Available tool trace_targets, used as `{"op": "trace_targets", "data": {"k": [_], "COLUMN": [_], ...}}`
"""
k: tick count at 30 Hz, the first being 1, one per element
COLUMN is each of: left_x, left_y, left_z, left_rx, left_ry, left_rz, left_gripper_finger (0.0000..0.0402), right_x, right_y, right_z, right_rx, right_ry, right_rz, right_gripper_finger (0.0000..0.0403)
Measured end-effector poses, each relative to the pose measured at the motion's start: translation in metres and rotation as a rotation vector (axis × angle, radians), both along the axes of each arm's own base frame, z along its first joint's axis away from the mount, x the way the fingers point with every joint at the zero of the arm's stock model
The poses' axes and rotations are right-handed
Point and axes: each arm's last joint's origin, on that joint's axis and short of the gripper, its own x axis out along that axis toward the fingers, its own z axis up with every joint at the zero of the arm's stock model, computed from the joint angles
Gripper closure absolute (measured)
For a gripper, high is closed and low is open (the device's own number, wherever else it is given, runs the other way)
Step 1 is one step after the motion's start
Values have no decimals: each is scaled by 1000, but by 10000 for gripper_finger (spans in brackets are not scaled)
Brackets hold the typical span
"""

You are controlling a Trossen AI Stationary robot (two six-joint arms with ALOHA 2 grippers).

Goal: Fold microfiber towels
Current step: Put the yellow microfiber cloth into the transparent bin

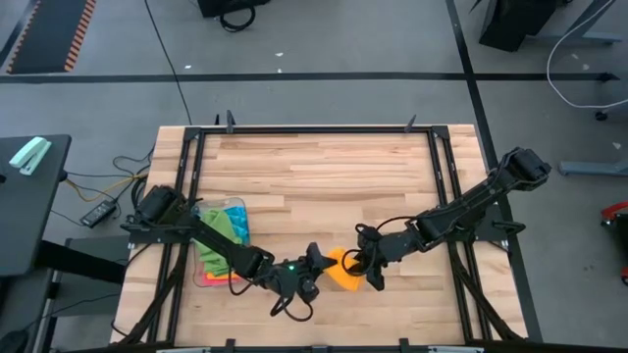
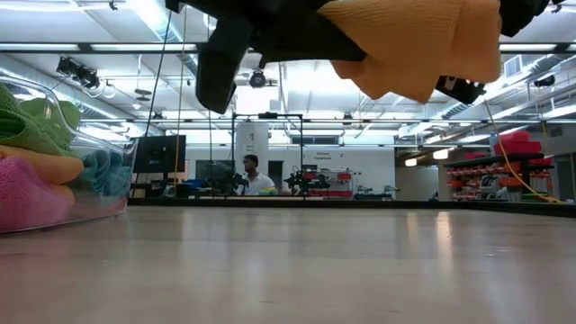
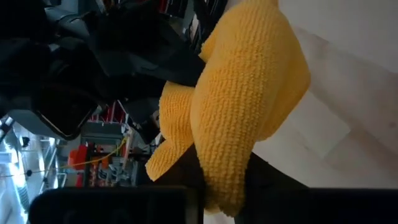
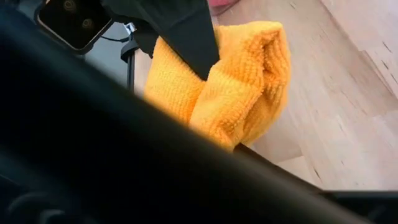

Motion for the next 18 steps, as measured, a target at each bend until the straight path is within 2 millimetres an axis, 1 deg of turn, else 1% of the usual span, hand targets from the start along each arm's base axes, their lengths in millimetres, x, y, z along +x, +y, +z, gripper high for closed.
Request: {"op": "trace_targets", "data": {"k": [5, 7, 9, 11, 14, 16, 18], "left_x": [-3, -7, -11, -21, -37, -49, -62], "left_y": [-2, 0, 3, 6, 14, 20, 26], "left_z": [-3, -3, 1, 9, 24, 35, 44], "left_rx": [-9, -8, -63, -137, -305, -418, -495], "left_ry": [25, 61, 78, 105, 137, 145, 155], "left_rz": [13, 38, 71, 114, 185, 252, 328], "left_gripper_finger": [354, 354, 354, 354, 350, 348, 350], "right_x": [-1, -5, -13, -23, -38, -44, -48], "right_y": [-5, -10, -14, -19, -26, -29, -32], "right_z": [4, 11, 19, 26, 35, 40, 42], "right_rx": [-8, -10, -23, -54, -133, -189, -229], "right_ry": [-7, -13, -8, 3, -1, -17, -27], "right_rz": [-2, 2, 7, -5, -53, -95, -123], "right_gripper_finger": [250, 228, 210, 199, 192, 192, 193]}}
